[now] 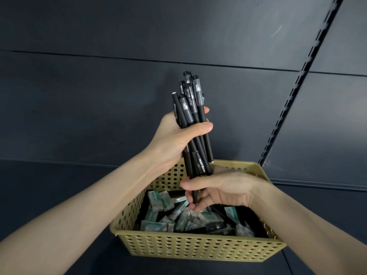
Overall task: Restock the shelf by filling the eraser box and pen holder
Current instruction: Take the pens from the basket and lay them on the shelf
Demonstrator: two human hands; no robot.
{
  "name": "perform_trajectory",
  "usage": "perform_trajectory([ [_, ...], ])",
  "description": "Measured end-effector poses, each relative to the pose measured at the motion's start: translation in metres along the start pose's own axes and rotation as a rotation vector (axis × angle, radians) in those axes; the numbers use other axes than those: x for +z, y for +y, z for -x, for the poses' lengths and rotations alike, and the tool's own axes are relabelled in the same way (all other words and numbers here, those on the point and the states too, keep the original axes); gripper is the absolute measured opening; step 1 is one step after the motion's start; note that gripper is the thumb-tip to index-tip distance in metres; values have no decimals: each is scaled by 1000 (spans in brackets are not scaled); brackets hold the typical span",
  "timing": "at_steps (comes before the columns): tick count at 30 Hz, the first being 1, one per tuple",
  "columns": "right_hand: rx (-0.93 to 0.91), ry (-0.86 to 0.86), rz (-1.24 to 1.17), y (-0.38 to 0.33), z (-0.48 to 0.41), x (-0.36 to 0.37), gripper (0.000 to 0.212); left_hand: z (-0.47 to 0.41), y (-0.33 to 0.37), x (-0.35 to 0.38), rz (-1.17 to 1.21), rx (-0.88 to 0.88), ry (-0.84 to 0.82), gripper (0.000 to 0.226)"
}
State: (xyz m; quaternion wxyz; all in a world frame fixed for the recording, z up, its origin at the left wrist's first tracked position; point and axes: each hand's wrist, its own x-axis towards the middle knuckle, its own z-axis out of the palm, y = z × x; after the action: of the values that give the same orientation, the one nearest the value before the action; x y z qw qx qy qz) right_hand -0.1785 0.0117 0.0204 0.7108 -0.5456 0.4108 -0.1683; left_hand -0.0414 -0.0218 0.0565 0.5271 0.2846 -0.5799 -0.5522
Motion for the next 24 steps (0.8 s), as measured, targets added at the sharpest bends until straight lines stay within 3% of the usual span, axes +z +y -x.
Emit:
perform_trajectory([
  [9, -198, 177, -104, -3, 0, 1, 24, 3, -9, -4, 16, 13, -64, 42],
  [18, -269, 204, -25, -7, 3, 8, 9, 4, -8, 0, -168, -62, -262, 11],
  [24, -396, 240, -42, -18, 16, 15, 8, -3, 8, 2, 16, -124, -275, 24],
])
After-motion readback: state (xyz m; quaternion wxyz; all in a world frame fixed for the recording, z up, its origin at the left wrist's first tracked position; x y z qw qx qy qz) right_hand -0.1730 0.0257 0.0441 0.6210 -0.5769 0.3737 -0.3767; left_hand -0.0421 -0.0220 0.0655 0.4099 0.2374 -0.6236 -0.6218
